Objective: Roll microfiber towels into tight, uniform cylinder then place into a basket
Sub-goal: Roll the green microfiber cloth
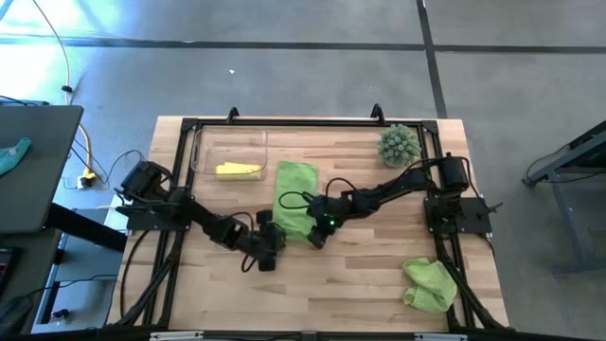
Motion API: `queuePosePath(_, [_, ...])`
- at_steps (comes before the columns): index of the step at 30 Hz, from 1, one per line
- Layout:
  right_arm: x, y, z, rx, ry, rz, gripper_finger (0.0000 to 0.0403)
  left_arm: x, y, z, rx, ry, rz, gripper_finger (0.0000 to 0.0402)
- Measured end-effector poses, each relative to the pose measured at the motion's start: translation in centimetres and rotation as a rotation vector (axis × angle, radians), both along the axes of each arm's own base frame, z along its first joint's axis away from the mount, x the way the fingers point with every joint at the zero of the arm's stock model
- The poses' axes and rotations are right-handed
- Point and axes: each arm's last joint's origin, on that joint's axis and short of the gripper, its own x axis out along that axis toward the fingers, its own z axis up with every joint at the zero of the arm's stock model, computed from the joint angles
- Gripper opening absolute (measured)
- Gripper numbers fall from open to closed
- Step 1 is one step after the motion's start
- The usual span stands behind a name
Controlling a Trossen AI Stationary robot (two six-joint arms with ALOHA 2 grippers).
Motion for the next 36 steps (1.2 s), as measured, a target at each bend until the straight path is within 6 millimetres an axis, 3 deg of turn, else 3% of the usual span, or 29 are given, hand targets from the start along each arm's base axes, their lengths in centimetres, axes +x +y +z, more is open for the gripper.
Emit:
queuePosePath(5, [0.0, -0.8, 4.2, -0.056, -0.016, 0.114, 0.012, 0.0, 0.0, 0.0, -0.073, -0.018, 0.069, 0.0158])
queuePosePath(9, [-1.0, -1.4, 7.6, -0.134, 0.015, 0.183, 0.0137, 0.0, -0.1, 0.0, -0.109, -0.041, 0.104, 0.0158])
queuePosePath(12, [-1.6, -0.1, 10.2, -0.225, -0.092, 0.252, 0.0139, 0.2, -0.1, 0.0, -0.126, -0.062, 0.116, 0.0158])
queuePosePath(14, [-2.1, 1.7, 10.8, -0.349, -0.171, 0.314, 0.0139, 0.2, -0.1, 0.0, -0.131, -0.07, 0.119, 0.0158])
queuePosePath(18, [-3.0, 5.7, 9.2, -0.665, -0.309, 0.373, 0.0139, 0.3, -0.2, 0.0, -0.141, -0.078, 0.121, 0.0158])
queuePosePath(23, [-3.4, 8.4, 4.8, -0.816, -0.419, 0.331, 0.0139, 0.2, -0.2, 0.0, -0.14, -0.077, 0.121, 0.0158])
queuePosePath(28, [-3.0, 8.8, 1.8, -0.823, -0.374, 0.335, 0.014, 0.2, -0.2, 0.0, -0.138, -0.078, 0.123, 0.0158])
queuePosePath(36, [-1.9, 6.5, 0.5, -0.861, -0.288, 0.292, 0.0176, 0.3, -0.2, 0.0, -0.138, -0.082, 0.128, 0.0158])
